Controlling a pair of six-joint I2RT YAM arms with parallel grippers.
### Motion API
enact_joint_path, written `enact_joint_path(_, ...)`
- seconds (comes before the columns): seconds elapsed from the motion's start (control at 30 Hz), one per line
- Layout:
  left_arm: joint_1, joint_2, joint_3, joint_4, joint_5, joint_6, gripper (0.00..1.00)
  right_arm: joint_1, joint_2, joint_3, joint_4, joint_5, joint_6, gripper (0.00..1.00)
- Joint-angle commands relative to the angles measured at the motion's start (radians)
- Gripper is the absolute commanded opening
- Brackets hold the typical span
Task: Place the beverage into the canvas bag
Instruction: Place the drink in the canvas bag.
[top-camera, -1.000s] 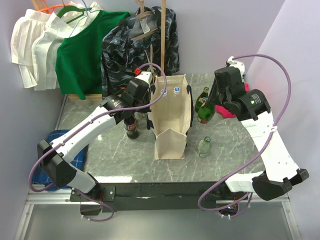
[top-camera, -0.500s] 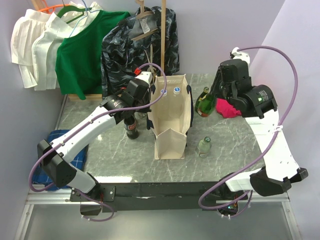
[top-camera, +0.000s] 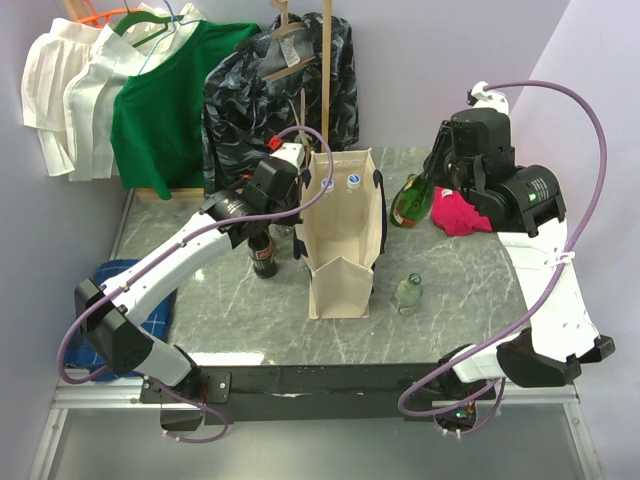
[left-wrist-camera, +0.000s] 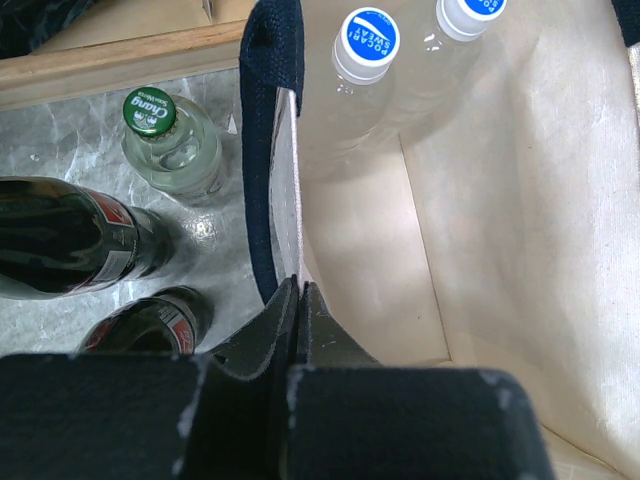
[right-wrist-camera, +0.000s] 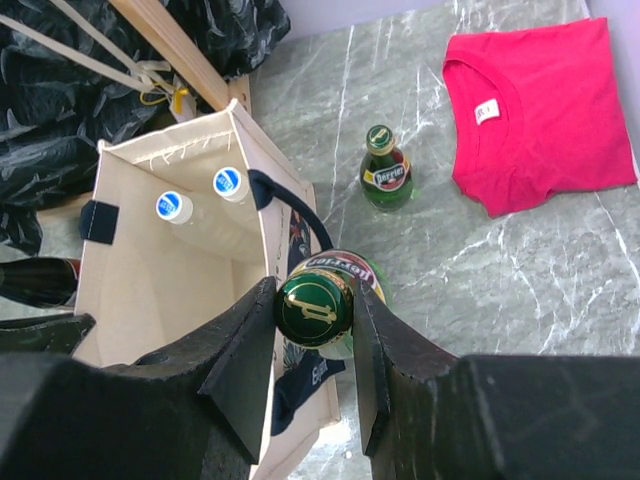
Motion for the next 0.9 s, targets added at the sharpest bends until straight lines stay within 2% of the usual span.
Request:
enact_joint_path(0.0,-0.002,-0.016,0.018,0.059,-0.002,-0.003,0.01,-0.009,-0.014,0.089,0.140,0.001,-0.009,0.00)
enact_joint_path(0.87,-0.002,-0.005,0.027,0.055,-0.002,-0.004,0.01,0.025,0.115,0.254,0.197,-0.203,-0.062,0.00)
